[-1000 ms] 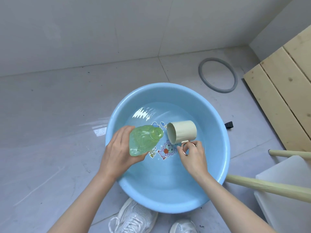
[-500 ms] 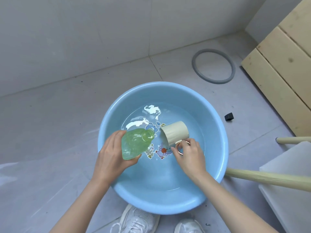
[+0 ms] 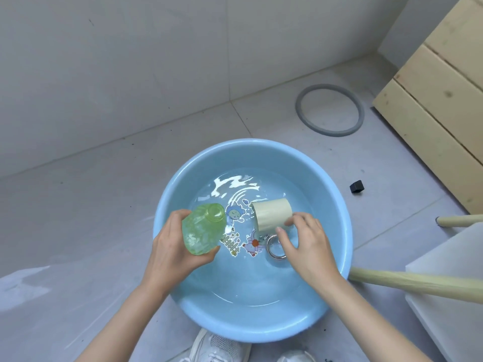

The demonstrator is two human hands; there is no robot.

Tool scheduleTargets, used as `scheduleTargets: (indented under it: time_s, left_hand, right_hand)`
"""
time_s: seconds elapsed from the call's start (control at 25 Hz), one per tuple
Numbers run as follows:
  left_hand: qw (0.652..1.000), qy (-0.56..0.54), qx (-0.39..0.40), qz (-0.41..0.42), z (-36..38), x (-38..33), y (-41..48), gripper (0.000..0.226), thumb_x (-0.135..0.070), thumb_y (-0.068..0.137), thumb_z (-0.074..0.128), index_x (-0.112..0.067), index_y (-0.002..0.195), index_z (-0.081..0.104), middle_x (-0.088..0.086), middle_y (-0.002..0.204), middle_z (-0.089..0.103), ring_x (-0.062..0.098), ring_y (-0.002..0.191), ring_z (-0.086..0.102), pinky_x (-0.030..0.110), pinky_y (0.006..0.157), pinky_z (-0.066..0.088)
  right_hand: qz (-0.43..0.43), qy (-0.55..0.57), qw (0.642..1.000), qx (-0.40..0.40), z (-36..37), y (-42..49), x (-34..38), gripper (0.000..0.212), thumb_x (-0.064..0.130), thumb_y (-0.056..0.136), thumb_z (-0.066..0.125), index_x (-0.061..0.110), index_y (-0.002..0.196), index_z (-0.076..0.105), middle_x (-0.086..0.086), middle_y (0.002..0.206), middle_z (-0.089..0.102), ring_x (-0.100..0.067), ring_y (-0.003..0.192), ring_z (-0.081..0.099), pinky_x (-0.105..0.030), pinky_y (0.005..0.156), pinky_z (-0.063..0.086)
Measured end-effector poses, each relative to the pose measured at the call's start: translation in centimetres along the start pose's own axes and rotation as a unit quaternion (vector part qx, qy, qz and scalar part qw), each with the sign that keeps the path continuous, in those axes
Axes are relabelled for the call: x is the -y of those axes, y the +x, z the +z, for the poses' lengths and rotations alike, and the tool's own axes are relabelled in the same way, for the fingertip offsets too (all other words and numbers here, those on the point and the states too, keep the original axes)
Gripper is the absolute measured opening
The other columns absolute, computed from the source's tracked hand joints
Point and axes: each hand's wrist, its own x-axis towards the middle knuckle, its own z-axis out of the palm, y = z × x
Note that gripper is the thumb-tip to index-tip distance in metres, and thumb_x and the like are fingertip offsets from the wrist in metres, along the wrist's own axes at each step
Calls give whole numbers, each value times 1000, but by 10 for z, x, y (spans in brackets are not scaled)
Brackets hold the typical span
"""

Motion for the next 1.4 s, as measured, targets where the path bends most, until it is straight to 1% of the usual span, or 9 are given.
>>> scheduleTargets:
  time_s: [0.12, 0.32, 0.48, 0.6, 0.84, 1.0, 1.16, 1.24, 1.4]
  left_hand:
    - [999, -32, -13, -10, -10, -24, 1, 74, -42, 52, 89, -24, 110, 47, -14, 105, 56, 1, 91, 50, 8, 70, 34]
    - [994, -106, -32, -12, -40, -75, -3, 66, -35, 52, 91, -38, 94, 40, -20, 97, 57, -10, 92, 52, 6, 67, 38]
    - [988, -146, -41, 6, -74, -120, -17, 69, -40, 48, 92, -38, 96, 42, -18, 98, 59, -4, 94, 54, 15, 70, 42]
    - [981, -188, -54, 4, -96, -155, -30, 64, -44, 45, 85, -34, 95, 46, -15, 94, 63, -5, 88, 58, 10, 64, 42]
    - [974, -213, -54, 46, -134, -218, -57, 62, -29, 54, 93, -28, 98, 49, -13, 95, 63, -7, 89, 58, 11, 64, 45]
    - [970, -232, -47, 59, -151, -249, -74, 61, -27, 55, 92, -29, 99, 50, -13, 96, 64, -7, 87, 60, 15, 68, 47]
    - [968, -242, -29, 69, -159, -273, -84, 65, -33, 51, 94, -28, 99, 51, -10, 96, 66, 0, 90, 63, 21, 72, 49]
    - [968, -237, -23, 73, -161, -283, -87, 71, -46, 41, 91, -29, 98, 52, -11, 94, 66, -2, 87, 63, 21, 72, 50]
    - [970, -231, -17, 69, -161, -295, -87, 76, -57, 34, 82, -29, 97, 52, -10, 94, 67, 1, 88, 64, 26, 76, 53]
  right_hand:
    - [0, 45, 999, 20, -29, -3, 17, 17, 27, 92, 60, 13, 103, 60, 9, 105, 56, -15, 106, 51, -14, 81, 27]
    - [6, 86, 995, 39, -93, -14, 55, 25, 31, 94, 55, 19, 116, 59, 14, 111, 56, -3, 103, 47, -15, 90, 32]
    - [-14, 92, 996, 16, -154, -32, 81, 29, 30, 94, 56, 18, 119, 59, 11, 115, 59, -8, 108, 53, -21, 96, 38]
    - [-34, 85, 996, -13, -200, -48, 97, 29, 30, 93, 58, 19, 119, 59, 7, 116, 62, -11, 108, 56, -29, 97, 42]
    - [-77, 28, 993, -91, -292, -87, 109, 38, 29, 92, 60, 20, 129, 55, -1, 124, 58, -13, 112, 52, -26, 99, 39]
    - [-29, -96, 991, -84, -338, -115, 87, 61, 40, 91, 59, 24, 145, 35, -5, 151, 30, -22, 139, 25, -29, 110, 22]
    - [70, -197, 978, -12, -350, -129, 58, 81, 59, 85, 56, 31, 151, 19, -9, 159, 5, -28, 146, 5, -36, 115, 15]
    - [92, -189, 978, 5, -348, -131, 48, 79, 58, 86, 55, 29, 150, 21, -9, 159, 7, -29, 145, 8, -37, 114, 17]
    - [81, -143, 986, -26, -337, -125, 32, 54, 45, 89, 58, 22, 136, 44, -5, 143, 34, -26, 130, 34, -33, 103, 34]
